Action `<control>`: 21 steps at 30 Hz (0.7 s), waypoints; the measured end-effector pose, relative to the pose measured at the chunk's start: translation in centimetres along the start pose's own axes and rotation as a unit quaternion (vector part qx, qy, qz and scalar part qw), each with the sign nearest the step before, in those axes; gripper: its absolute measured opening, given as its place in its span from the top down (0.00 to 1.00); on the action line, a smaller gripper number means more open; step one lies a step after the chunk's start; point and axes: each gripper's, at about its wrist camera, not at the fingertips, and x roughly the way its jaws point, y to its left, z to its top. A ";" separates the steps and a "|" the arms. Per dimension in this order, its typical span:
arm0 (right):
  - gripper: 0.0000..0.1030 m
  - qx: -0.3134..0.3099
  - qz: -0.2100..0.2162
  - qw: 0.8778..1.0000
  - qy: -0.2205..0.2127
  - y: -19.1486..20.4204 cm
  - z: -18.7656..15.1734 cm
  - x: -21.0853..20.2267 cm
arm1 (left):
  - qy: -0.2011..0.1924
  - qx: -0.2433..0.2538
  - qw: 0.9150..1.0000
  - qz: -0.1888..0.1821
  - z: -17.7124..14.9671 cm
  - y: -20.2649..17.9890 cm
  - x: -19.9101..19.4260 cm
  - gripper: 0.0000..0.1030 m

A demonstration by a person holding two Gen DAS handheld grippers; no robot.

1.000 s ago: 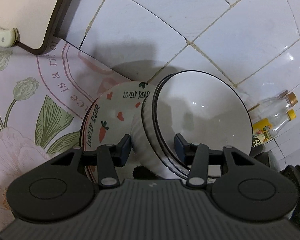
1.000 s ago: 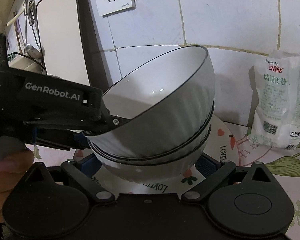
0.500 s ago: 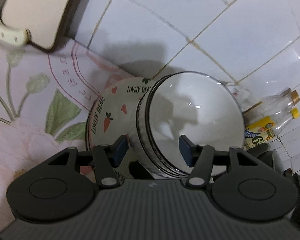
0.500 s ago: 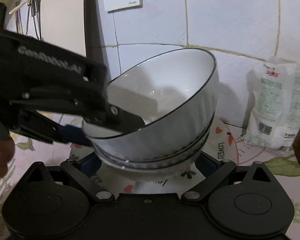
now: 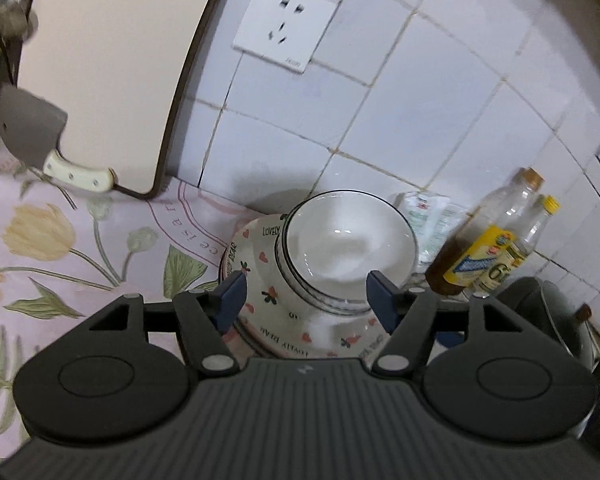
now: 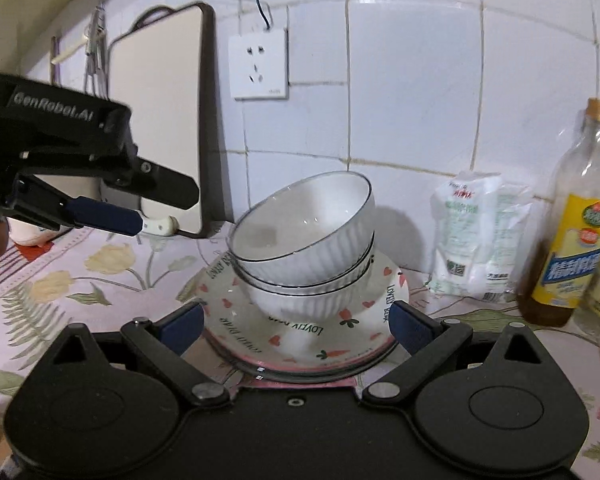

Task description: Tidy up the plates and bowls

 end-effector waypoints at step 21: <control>0.02 0.032 -0.049 0.998 -0.033 3.0 -0.8 -13.0 | -0.058 0.123 0.990 0.037 -5.5 -0.8 -13.5 0.25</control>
